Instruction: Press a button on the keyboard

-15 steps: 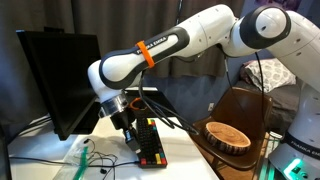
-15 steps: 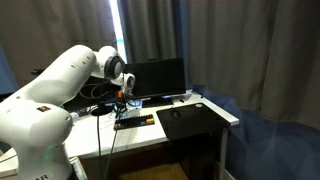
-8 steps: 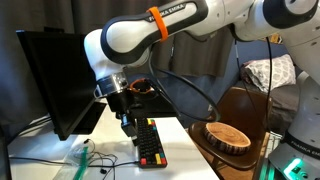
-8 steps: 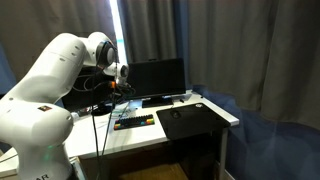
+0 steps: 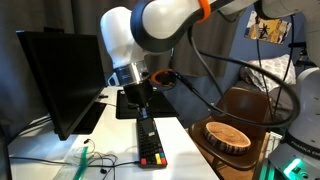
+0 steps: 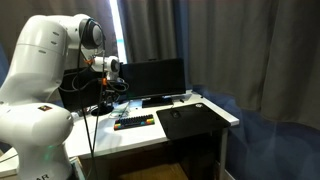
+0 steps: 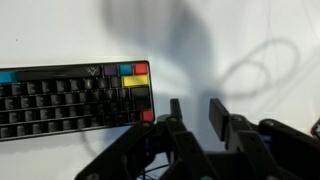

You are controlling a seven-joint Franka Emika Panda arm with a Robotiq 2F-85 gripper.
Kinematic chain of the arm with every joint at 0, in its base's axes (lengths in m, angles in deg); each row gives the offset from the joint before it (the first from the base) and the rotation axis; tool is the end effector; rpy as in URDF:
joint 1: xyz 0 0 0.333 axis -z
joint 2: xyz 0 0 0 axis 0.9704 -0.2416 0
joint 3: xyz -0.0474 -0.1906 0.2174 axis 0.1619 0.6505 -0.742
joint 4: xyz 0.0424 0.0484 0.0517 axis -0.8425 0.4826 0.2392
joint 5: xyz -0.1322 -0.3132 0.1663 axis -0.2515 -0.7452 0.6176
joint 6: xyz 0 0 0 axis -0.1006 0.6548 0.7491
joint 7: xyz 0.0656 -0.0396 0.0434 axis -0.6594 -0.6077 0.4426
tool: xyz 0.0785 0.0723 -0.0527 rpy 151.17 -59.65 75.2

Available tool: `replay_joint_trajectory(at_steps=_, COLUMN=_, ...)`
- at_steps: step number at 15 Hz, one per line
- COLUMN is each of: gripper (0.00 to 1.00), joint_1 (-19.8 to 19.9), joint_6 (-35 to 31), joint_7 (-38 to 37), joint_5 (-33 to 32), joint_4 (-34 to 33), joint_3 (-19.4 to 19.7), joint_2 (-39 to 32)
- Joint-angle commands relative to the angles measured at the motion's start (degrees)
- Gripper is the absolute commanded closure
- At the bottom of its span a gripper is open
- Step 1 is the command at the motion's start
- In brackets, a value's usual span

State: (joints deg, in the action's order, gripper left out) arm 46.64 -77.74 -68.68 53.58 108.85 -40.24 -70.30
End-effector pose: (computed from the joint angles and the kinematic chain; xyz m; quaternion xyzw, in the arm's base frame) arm 0.4030 0.4379 0.2688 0.8806 0.4331 -0.1922 0.0006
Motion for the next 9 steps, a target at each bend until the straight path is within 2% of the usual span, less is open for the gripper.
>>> replay_joint_trajectory(at_steps=1, gripper=0.32, joint_1=0.0, joint_6=-6.7, joint_7=-2.0, joint_5=-3.2, joint_4=13.7, joint_3=-1.1, joint_2=12.0)
replay_joint_trajectory(at_steps=5, gripper=0.05, joint_1=1.5, joint_6=-13.5, joint_7=0.9, joint_5=-5.5, joint_4=24.5, joint_3=-2.8, joint_2=22.5)
replay_joint_trajectory(at_steps=6, gripper=0.01, joint_1=1.8, joint_6=-15.4, joint_7=2.2, joint_5=-6.1, joint_4=27.4, joint_3=-3.1, joint_2=25.3)
replay_joint_trajectory(at_steps=9, gripper=0.0, joint_1=3.0, joint_6=-20.9, joint_7=8.4, joint_5=-5.8, joint_4=34.8, joint_3=-3.4, joint_2=32.6)
